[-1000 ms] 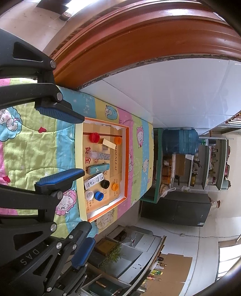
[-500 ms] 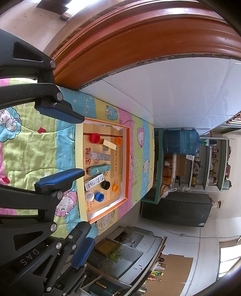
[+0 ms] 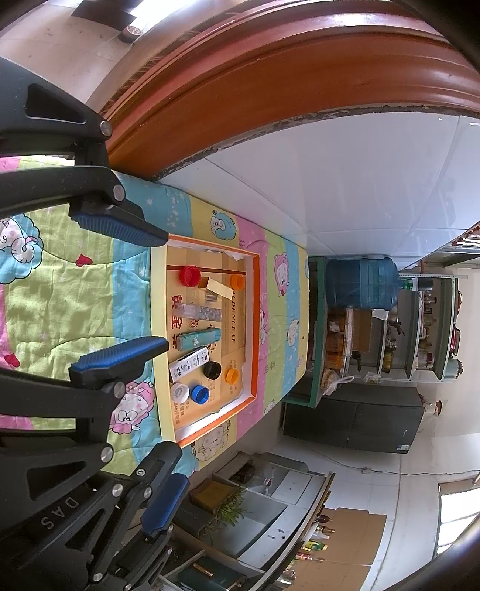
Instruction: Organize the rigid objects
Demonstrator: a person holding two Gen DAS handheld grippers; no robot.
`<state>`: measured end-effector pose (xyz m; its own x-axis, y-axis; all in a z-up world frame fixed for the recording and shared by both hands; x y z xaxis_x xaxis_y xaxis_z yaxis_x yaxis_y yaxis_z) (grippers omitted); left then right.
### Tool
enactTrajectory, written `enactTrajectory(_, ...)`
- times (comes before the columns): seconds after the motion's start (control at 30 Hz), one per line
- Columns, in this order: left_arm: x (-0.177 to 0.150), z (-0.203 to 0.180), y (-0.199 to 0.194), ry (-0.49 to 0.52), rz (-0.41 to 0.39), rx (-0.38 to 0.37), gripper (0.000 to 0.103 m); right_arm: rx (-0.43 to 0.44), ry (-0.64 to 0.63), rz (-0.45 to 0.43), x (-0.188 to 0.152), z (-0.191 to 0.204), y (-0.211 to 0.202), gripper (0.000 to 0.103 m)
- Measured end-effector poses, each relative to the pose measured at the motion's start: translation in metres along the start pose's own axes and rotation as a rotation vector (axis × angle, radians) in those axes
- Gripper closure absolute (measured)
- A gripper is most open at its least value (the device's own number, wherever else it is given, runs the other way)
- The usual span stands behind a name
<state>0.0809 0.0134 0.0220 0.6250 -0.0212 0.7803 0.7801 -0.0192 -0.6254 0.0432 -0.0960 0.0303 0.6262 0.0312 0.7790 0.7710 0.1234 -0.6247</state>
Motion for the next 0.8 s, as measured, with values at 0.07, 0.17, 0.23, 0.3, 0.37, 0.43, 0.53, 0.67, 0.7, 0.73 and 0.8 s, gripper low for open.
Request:
enactTrajectory(0.07,-0.0004,-0.0006,0.0005,0.001,0.001,0.000,0.053,-0.001,0.001,0.001,-0.0002,0.0003,0.0005,0.069)
enactTrajectory(0.17,-0.0004,0.0002,0.0008,0.000,0.000,0.000,0.053,-0.001,0.000,0.001,-0.0003,0.0003,0.0010,0.069)
enactTrajectory(0.23,-0.0004,-0.0008,0.0005,0.000,0.001,0.000,0.053,0.000,0.000,0.000,-0.0003,-0.0002,0.0007,0.069)
enactTrajectory(0.3,-0.0004,-0.0007,0.0005,0.001,0.002,0.000,0.053,-0.001,0.000,0.001,-0.0004,-0.0002,0.0008,0.069)
enactTrajectory(0.37,-0.0006,-0.0016,0.0001,0.001,0.002,0.000,0.053,0.000,0.001,0.002,-0.0004,0.0001,0.0010,0.069)
enactTrajectory(0.43,-0.0010,-0.0016,0.0006,0.001,0.003,-0.001,0.053,0.000,0.000,0.001,-0.0013,0.0007,0.0023,0.069)
enactTrajectory(0.53,-0.0016,-0.0018,0.0006,-0.001,0.003,-0.002,0.053,0.001,-0.001,0.004,-0.0019,0.0015,0.0035,0.069)
enactTrajectory(0.67,-0.0018,-0.0015,0.0008,0.001,0.004,-0.001,0.053,0.001,0.001,0.004,-0.0020,0.0019,0.0038,0.069)
enactTrajectory(0.7,-0.0015,-0.0016,0.0007,0.000,0.003,-0.001,0.053,0.002,0.000,0.004,-0.0019,0.0014,0.0035,0.069)
enactTrajectory(0.73,-0.0015,-0.0016,0.0007,0.000,0.004,-0.001,0.053,0.002,0.000,0.004,-0.0019,0.0015,0.0035,0.069)
enactTrajectory(0.8,-0.0015,-0.0015,0.0007,0.000,0.003,-0.001,0.053,0.002,0.000,0.004,-0.0019,0.0014,0.0035,0.069)
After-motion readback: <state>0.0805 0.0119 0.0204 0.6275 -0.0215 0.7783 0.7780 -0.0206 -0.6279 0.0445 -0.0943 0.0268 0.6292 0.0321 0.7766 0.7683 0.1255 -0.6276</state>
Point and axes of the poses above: each gripper's, at about its wrist camera, not at the fingertips, and y roughly the way its jaws point, z to its left, x to its top, the point moved 2 cm from there along y, roughly the way its jaws point, and after that the axes turned 2 degrees about y, right-handed, at the moved point
